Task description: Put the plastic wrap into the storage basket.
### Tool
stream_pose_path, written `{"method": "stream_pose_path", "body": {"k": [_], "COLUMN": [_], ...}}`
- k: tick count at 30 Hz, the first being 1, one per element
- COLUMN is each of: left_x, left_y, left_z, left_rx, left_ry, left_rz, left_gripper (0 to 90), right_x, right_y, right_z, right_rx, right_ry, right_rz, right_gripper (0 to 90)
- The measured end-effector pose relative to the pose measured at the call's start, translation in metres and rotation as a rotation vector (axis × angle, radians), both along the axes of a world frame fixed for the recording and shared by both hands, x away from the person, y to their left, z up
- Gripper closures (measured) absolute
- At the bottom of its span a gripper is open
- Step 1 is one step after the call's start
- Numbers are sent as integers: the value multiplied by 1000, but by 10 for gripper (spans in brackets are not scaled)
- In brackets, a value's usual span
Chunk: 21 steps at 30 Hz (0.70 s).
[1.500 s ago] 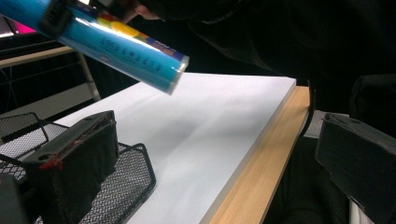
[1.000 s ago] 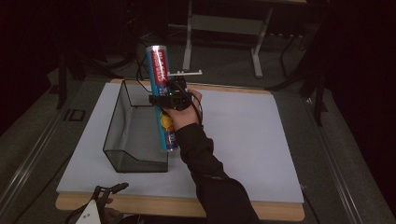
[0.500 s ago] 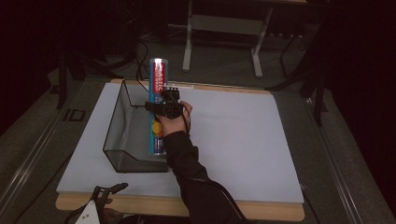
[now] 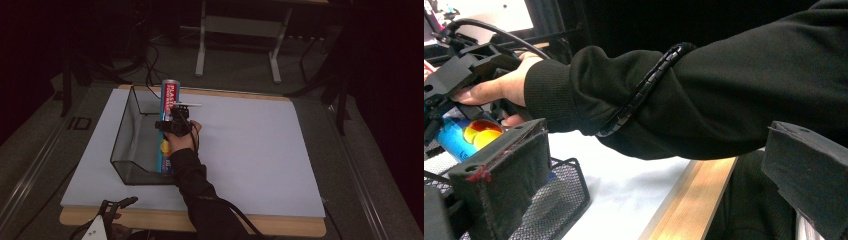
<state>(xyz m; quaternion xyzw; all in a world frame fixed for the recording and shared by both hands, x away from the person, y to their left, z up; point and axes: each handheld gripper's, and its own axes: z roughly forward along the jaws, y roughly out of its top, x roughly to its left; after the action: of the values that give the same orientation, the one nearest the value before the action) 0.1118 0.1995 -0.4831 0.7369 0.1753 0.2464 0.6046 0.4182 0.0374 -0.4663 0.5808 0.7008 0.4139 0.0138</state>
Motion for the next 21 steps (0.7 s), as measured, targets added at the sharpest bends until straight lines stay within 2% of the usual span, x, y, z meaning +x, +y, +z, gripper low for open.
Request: {"method": "stream_pose_path", "body": {"k": [1,8,13,18,21], "left_x": [0,0,0,0,0], "left_y": [0,0,0,1,1], "left_z": [0,0,0,0,0], "left_rx": [0,2,10,3,3], "left_ry": [1,2,4,5,7], "left_rz": [-1,-1,-1,-3,-1], "left_gripper": [1,1,1,1,1], "right_x": [0,3,6,6,5], "right_y": [3,4,5,7,8], "right_z": [-2,-8,-17,-22,-24], "right_rx": [-47,-46,-87,-104,-139], "right_ry": [-2,22,43,37,8], "right_rz": [6,-20,-40,-38,-32], "right_gripper": [314,313,306,300,284]}}
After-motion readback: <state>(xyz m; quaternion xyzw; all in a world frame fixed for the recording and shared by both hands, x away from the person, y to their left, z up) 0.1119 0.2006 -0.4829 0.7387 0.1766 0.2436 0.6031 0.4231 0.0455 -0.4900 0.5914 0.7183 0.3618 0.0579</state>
